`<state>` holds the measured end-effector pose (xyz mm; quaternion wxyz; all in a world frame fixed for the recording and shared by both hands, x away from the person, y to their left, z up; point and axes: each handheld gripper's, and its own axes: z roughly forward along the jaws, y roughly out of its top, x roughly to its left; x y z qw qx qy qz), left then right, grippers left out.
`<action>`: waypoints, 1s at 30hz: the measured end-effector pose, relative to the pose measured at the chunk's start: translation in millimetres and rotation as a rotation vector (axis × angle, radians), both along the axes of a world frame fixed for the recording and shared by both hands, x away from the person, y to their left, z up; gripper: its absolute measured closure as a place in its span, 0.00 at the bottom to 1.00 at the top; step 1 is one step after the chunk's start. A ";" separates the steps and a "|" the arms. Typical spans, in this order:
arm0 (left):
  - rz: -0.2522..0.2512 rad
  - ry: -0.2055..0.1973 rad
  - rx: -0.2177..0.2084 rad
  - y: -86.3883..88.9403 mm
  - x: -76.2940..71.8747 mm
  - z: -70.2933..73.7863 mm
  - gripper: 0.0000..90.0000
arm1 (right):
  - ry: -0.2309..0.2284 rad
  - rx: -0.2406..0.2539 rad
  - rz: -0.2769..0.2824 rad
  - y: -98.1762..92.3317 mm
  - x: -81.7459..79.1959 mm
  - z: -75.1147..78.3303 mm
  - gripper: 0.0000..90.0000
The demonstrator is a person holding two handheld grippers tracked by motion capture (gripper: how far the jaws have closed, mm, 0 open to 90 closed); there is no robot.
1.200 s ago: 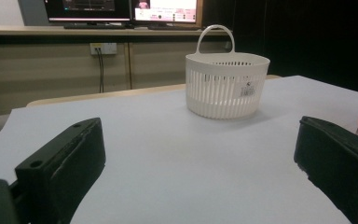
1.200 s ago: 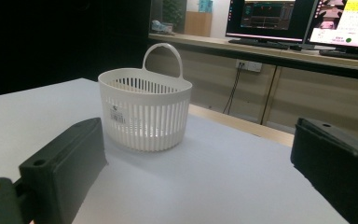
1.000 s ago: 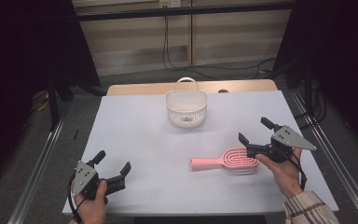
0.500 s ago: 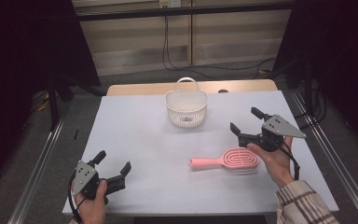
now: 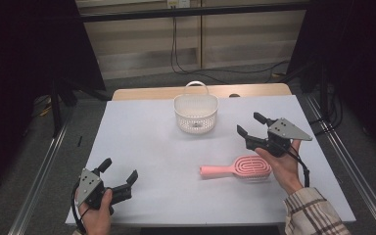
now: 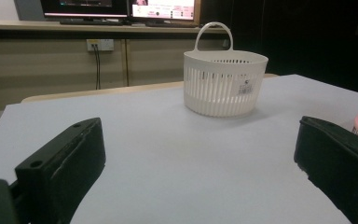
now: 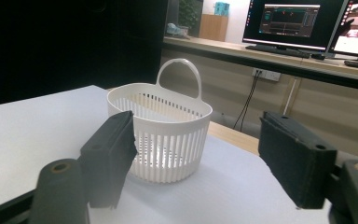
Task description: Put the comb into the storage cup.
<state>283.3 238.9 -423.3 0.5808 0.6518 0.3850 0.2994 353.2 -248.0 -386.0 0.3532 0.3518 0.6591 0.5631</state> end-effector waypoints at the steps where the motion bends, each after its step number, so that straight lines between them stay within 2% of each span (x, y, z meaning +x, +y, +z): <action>1: -0.002 0.001 0.004 0.1 -0.1 0.1 0.02 | 0.006 0.007 0.001 -1.2 0.3 -0.1 0.33; 4: -0.001 -0.002 0.005 0.0 -0.1 0.2 0.02 | 0.017 0.013 0.001 -3.6 1.2 -0.6 0.39; 5: -0.001 -0.001 0.004 0.0 0.0 0.2 0.02 | 0.021 0.030 0.007 -5.0 1.8 -0.4 0.43; 9: 0.001 0.000 0.010 0.4 0.2 0.1 0.02 | 0.024 0.036 0.014 -5.5 2.3 -0.7 0.45; 10: -0.002 0.000 0.007 0.0 0.1 0.0 0.02 | 0.023 0.040 0.019 -5.8 2.3 -0.5 0.52; 16: -0.006 0.002 0.010 -0.2 0.0 0.1 0.02 | 0.016 0.046 0.034 -4.7 0.9 0.1 0.73; 17: -0.007 0.001 0.009 -0.2 0.1 0.1 0.02 | 0.016 0.046 0.034 -4.7 0.9 0.1 0.73; 19: -0.006 0.003 0.010 -0.2 0.2 0.0 0.02 | 0.012 0.047 0.042 -5.4 0.9 0.1 0.83; 21: -0.007 0.004 0.010 -0.2 0.3 0.0 0.02 | 0.010 0.047 0.047 -5.6 1.0 0.1 0.85; 22: -0.007 0.002 0.014 0.0 0.2 0.0 0.02 | 0.009 0.050 0.049 -6.2 0.7 0.2 0.91; 23: -0.007 0.002 0.014 0.0 0.2 0.0 0.02 | 0.009 0.050 0.049 -6.2 0.7 0.2 0.91; 24: -0.006 0.001 0.015 0.2 0.2 0.1 0.02 | 0.010 0.048 0.050 -6.4 0.1 0.7 0.96; 26: -0.006 0.000 0.012 -0.1 0.1 0.1 0.02 | 0.011 0.048 0.054 -6.9 0.3 1.0 0.99; 30: -0.007 0.001 0.010 -0.4 0.2 0.1 0.02 | 0.019 0.050 0.071 -7.4 0.0 1.5 1.00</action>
